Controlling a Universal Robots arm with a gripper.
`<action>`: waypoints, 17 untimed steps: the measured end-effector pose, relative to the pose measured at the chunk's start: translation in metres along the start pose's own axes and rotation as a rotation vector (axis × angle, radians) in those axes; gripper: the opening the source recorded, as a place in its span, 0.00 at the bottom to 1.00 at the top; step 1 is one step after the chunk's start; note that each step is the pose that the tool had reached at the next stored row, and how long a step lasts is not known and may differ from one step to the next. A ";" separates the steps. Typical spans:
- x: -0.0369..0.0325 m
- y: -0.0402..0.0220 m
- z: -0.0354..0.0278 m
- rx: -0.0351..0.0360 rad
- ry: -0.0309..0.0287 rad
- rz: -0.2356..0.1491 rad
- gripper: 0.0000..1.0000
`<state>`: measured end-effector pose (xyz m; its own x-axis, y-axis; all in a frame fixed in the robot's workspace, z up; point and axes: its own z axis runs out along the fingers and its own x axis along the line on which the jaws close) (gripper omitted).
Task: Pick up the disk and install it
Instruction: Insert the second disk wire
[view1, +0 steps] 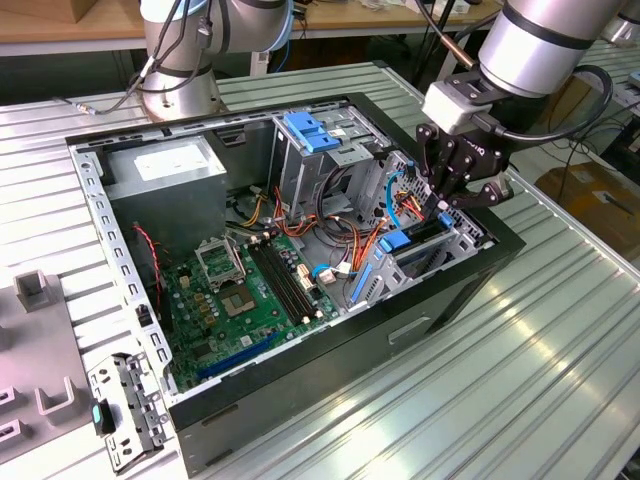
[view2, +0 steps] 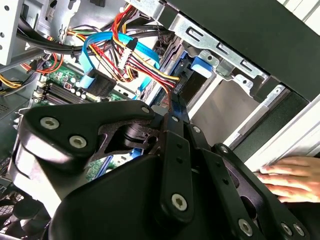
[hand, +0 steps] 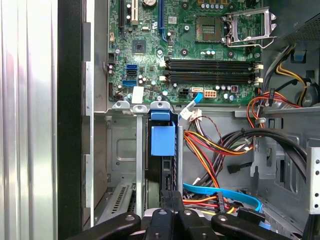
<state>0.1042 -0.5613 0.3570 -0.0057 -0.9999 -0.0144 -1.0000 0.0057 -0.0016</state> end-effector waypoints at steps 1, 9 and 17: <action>0.0000 0.0000 0.0000 0.0000 0.0000 0.000 0.11; -0.0002 0.0021 -0.0022 0.0000 0.0002 0.000 0.11; -0.0023 0.0022 -0.0202 -0.0038 0.0054 0.000 0.11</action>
<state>0.1020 -0.5593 0.3773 -0.0058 -0.9999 -0.0091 -1.0000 0.0058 0.0022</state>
